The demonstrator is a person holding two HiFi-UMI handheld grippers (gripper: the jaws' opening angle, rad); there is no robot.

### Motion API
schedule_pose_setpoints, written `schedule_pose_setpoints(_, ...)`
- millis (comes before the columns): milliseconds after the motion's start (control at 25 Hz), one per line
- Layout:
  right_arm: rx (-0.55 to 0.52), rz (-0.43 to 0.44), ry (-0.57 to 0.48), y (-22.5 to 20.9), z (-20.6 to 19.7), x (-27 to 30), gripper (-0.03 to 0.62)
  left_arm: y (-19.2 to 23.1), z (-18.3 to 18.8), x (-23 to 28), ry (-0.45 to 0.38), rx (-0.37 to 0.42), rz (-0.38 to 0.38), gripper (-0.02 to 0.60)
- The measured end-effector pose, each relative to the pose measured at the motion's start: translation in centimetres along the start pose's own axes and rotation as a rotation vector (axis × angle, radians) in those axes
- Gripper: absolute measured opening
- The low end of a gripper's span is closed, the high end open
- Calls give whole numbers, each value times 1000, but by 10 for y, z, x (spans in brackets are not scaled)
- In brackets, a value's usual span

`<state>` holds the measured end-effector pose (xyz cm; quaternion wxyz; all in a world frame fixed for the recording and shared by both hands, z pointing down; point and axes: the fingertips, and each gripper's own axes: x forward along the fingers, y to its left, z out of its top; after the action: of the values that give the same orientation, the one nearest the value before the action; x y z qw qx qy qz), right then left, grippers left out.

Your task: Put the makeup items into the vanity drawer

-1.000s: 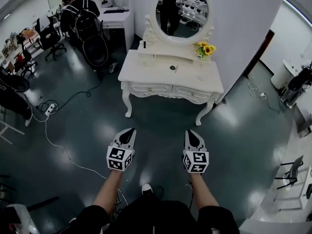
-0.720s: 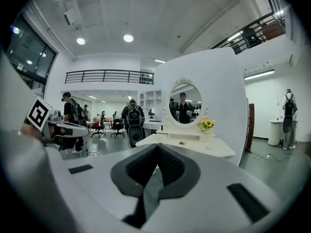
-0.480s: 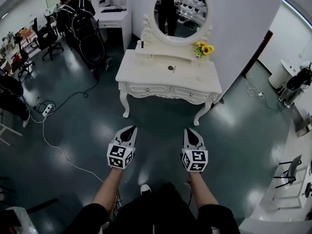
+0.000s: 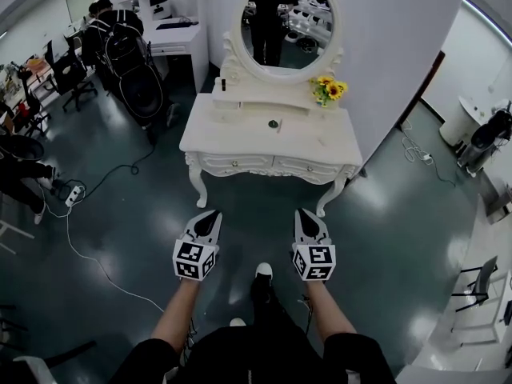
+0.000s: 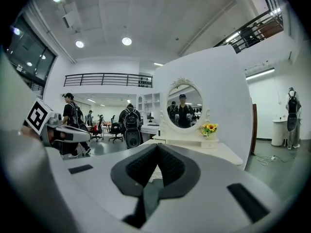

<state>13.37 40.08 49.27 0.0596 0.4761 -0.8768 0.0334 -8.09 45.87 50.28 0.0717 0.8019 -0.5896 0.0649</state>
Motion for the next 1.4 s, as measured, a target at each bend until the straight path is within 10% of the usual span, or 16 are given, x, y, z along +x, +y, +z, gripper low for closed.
schedule_pose_setpoints(640, -26, 127, 6, -109, 36, 214, 5, 65, 61, 213, 9, 10, 64, 21)
schedule_pose_setpoints(1400, -27, 83, 37, -178, 51, 407, 5, 171, 97, 406, 3, 9, -15, 21)
